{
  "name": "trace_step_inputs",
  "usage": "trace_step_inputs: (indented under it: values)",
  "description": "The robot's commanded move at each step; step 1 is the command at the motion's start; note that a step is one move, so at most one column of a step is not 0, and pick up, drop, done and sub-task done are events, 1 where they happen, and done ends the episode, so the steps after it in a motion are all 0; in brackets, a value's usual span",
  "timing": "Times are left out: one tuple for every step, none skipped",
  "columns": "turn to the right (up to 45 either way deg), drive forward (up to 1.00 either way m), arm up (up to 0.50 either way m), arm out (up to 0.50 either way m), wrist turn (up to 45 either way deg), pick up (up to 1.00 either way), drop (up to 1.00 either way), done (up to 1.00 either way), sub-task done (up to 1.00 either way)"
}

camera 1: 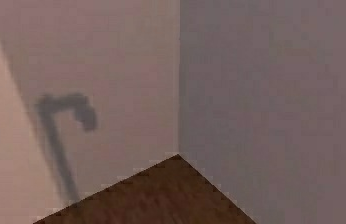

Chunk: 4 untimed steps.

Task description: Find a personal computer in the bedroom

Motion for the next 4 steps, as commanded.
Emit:
trace_step_inputs:
  values:
    - [0.0,0.15,0.0,0.0,0.0,0.0,0.0,0.0,0.0]
    - [-45.0,0.0,0.0,0.0,0.0,0.0,0.0,0.0,0.0]
    - [-15.0,0.0,0.0,0.0,0.0,0.0,0.0,0.0,0.0]
    - [0.0,0.2,0.0,0.0,0.0,0.0,0.0,0.0,0.0]
